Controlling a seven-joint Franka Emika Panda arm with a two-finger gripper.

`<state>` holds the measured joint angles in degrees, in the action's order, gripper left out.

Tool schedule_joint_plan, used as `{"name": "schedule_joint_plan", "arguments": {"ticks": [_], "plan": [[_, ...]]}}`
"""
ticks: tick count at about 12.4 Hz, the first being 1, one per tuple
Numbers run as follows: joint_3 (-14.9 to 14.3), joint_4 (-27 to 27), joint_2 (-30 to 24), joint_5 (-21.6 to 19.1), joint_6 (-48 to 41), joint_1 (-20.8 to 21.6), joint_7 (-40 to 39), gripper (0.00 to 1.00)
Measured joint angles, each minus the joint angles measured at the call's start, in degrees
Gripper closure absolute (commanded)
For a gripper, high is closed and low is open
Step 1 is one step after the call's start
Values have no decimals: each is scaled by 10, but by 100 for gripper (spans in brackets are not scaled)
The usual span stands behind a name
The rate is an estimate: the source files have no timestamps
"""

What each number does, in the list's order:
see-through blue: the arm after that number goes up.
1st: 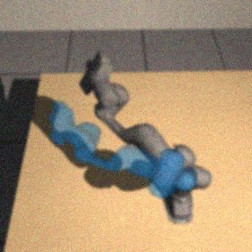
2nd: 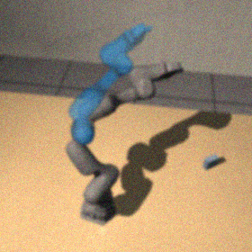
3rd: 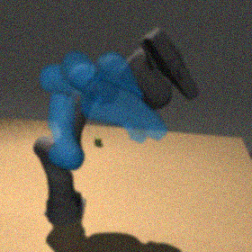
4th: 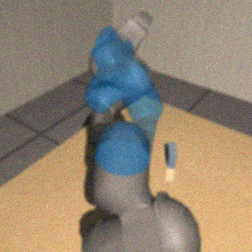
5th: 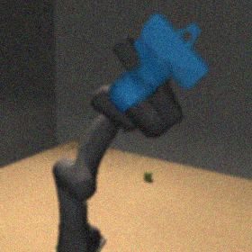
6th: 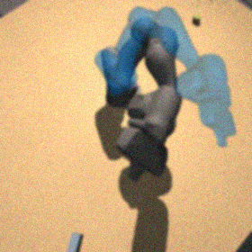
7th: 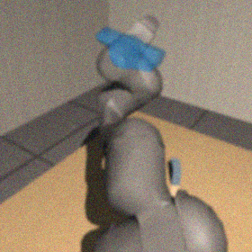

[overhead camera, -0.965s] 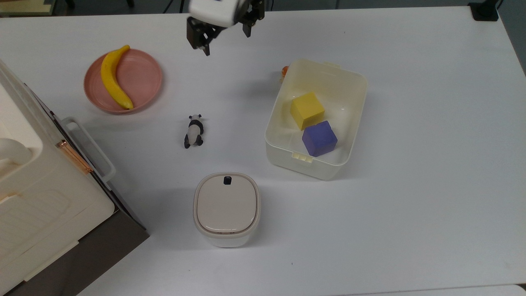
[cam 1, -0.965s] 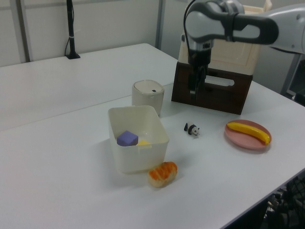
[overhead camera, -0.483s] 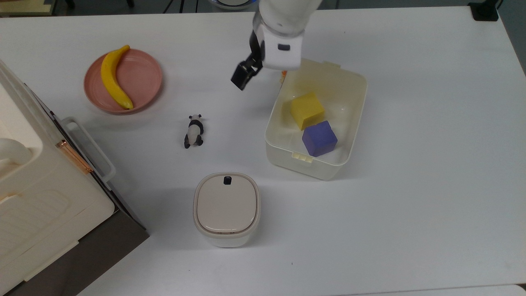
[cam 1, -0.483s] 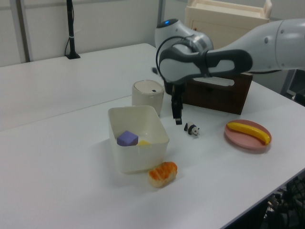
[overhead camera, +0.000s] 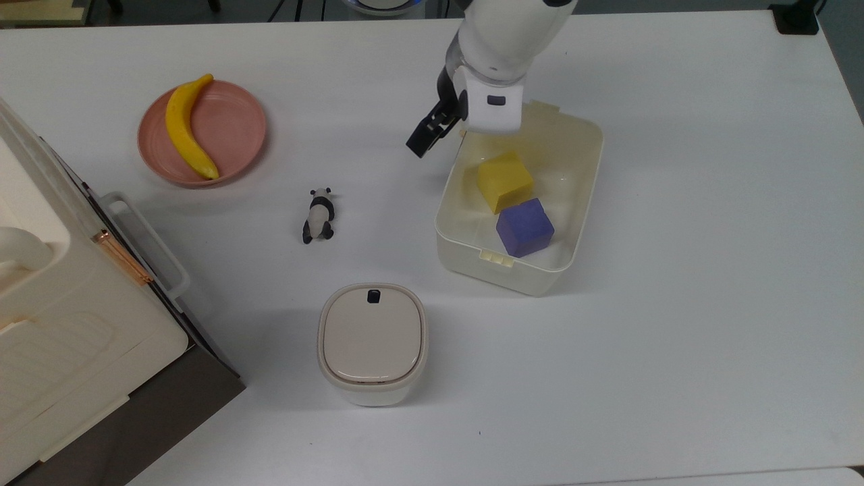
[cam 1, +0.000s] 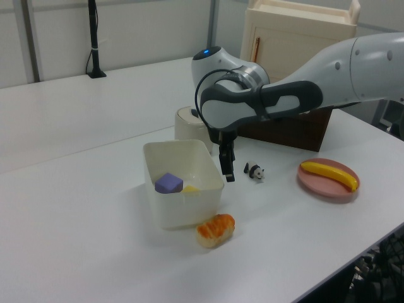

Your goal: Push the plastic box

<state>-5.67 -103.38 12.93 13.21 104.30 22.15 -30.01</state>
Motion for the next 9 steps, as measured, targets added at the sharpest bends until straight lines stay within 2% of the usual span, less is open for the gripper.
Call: {"name": "schedule_joint_plan", "arguments": {"ticks": [2,6,9], "plan": [[0,-4,2,-9,1,10,47,0],[1,-5,17,-80,73,19,151,0],[1,2,39,-85,152,19,181,0]]}}
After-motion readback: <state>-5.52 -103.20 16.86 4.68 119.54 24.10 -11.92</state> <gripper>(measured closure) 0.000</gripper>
